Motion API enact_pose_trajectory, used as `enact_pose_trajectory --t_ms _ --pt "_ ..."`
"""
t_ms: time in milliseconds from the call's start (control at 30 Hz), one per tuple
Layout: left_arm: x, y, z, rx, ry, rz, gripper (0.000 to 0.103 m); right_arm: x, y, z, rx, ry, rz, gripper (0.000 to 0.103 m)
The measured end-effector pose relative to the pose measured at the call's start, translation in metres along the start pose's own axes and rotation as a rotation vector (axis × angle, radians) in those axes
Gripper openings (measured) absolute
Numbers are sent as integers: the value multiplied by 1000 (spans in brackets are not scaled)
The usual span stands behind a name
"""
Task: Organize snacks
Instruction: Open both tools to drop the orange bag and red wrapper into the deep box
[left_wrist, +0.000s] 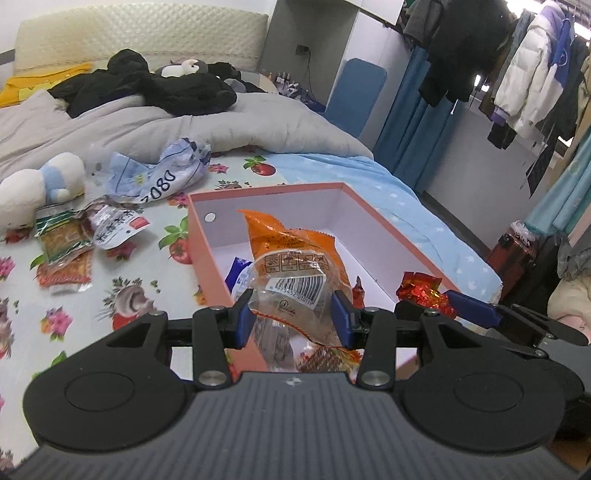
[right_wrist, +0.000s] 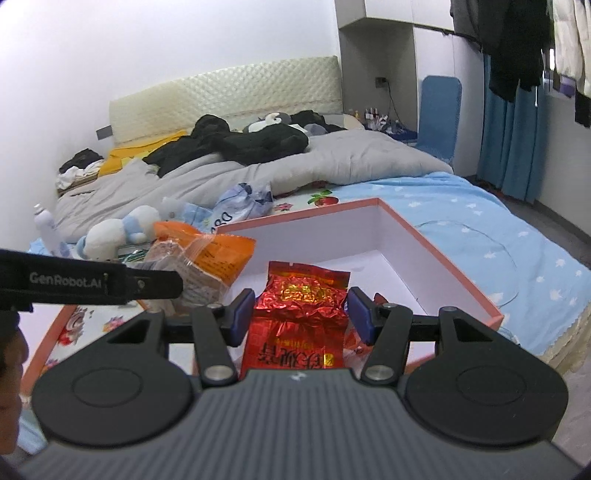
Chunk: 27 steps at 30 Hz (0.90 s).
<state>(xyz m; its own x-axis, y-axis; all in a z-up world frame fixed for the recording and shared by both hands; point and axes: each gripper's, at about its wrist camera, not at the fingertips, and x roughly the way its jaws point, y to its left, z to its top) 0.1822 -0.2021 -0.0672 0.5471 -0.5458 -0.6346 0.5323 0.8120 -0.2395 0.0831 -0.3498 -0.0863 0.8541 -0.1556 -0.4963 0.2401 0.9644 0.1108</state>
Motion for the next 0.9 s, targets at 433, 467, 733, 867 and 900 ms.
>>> enact_pose_trajectory --t_ms 433,467,733,867,900 --pt "83 9 27 -5 83 21 49 76 -31 16 32 74 -1 58" --pt "90 9 29 -4 90 20 49 82 -34 16 34 81 -2 58" --pt "123 12 32 9 132 25 50 111 -46 8 59 138 -9 59" --pt "125 18 33 -11 133 39 52 112 -45 6 74 149 7 59" --pt "123 19 33 -12 134 43 53 111 -45 6 80 151 9 59"
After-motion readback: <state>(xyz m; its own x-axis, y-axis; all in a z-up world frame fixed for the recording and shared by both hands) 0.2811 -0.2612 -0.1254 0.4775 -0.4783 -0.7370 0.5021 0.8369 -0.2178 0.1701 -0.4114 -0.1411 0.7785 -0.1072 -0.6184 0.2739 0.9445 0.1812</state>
